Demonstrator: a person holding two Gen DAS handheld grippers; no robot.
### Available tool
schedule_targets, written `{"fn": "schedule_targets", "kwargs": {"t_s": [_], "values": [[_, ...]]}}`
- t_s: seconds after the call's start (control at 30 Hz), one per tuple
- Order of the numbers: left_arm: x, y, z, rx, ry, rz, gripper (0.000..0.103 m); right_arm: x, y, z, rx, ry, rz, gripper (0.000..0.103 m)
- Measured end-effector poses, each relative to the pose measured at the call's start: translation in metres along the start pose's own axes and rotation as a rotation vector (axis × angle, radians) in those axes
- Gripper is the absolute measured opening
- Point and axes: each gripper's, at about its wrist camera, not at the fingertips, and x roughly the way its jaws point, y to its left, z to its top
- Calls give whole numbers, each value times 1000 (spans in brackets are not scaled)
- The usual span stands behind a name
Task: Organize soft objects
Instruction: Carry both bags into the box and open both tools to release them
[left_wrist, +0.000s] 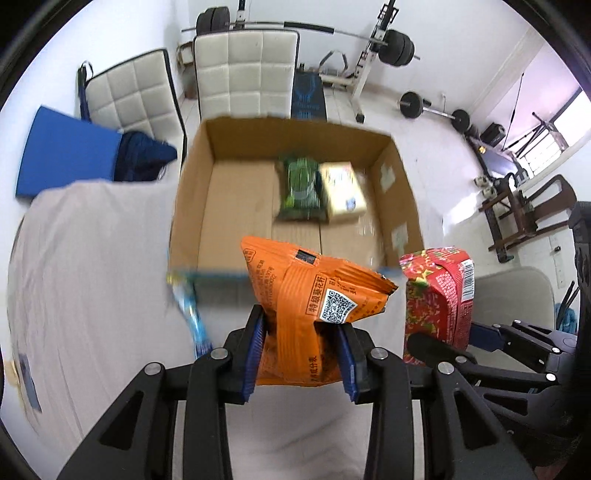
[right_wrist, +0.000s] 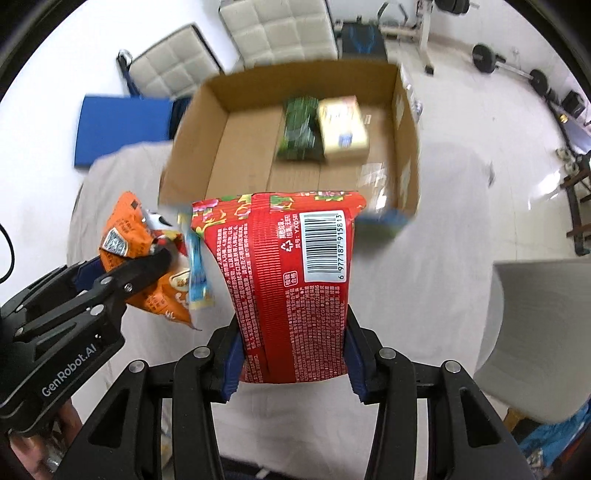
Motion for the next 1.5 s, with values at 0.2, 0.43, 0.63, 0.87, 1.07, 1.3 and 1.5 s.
{"fn": "schedule_targets", "kwargs": {"t_s": [0.2, 0.43, 0.63, 0.87, 1.07, 1.3, 1.5], "values": [[43, 23, 61, 3, 38, 18, 33, 17, 0, 65, 19, 0, -57, 49], [114, 55, 112, -31, 157, 40, 33, 85, -23, 111, 67, 94, -111, 49], [173, 75, 140, -33, 239, 72, 33, 132, -30, 121, 76, 175, -147, 49], [218, 83, 162, -26, 293, 78, 33, 180, -35, 119, 70, 265, -162, 49], [239, 81, 173, -5, 320, 73, 34, 199, -36, 112, 67, 324, -150, 50], [241, 79, 176, -28, 346, 67, 37, 200, -41, 108, 99, 350, -131, 55], [217, 75, 169, -48, 311, 63, 39, 179, -39, 108, 100, 300, -135, 64]]}}
